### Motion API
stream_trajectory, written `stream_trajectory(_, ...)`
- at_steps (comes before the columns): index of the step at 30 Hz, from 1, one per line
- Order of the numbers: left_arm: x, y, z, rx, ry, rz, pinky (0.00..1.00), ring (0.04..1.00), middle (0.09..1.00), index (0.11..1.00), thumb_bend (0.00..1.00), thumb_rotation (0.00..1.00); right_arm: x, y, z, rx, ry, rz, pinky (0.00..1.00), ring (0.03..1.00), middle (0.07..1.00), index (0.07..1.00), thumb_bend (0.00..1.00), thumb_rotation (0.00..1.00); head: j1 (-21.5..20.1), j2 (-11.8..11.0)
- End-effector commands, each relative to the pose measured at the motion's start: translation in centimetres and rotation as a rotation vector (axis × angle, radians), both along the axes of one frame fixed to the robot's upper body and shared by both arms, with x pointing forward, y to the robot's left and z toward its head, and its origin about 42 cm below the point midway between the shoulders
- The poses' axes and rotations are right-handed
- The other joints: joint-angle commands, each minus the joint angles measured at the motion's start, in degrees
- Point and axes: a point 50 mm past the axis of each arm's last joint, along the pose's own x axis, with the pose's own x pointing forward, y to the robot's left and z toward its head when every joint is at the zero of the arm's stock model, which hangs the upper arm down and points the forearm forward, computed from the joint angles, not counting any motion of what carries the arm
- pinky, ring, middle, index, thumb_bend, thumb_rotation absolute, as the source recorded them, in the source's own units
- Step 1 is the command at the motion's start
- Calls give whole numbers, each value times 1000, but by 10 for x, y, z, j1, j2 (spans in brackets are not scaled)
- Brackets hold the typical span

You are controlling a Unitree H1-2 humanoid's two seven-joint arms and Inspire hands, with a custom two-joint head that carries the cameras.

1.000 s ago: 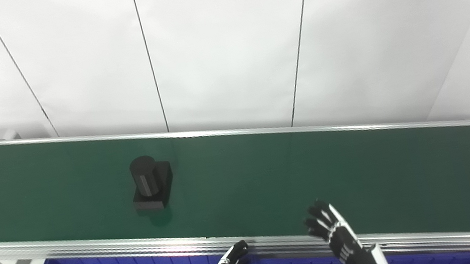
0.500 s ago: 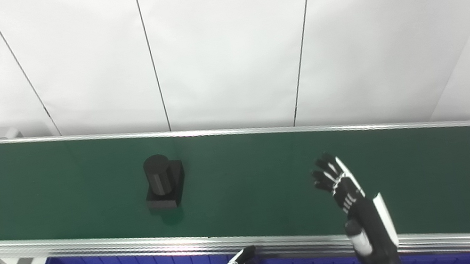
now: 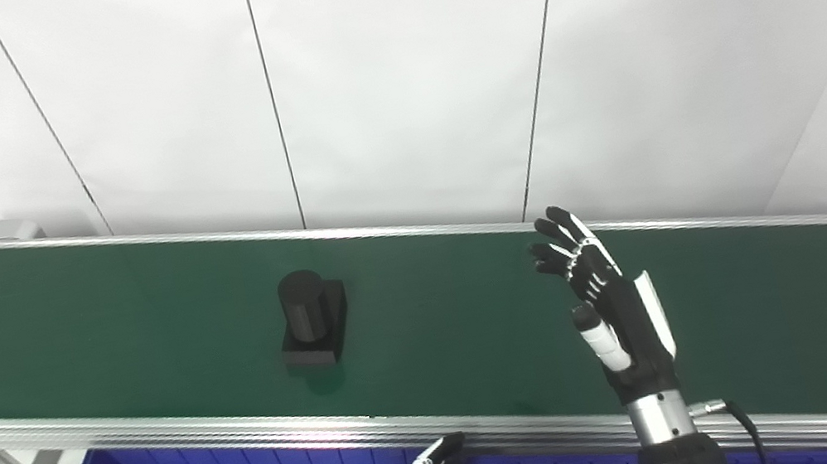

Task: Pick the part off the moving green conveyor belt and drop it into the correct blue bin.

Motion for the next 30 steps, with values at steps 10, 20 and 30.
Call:
stream_trajectory(10,7,-12,10,-10,-77,-12,760,858,899,863,871,756,46,12,20,9,-50,44,746,812,924,987,870,663,7,0)
stream_trajectory(20,7,-21,10,-22,-73,-21,749,855,899,856,865,731,75,14,24,-100,-36,-23,844,860,839,756,972,614,16,-6)
stream_trajectory(30,5,-29,11,-23,-78,-24,743,851,893,854,880,732,90,16,23,-109,3,-6,863,863,828,781,961,583,35,-7)
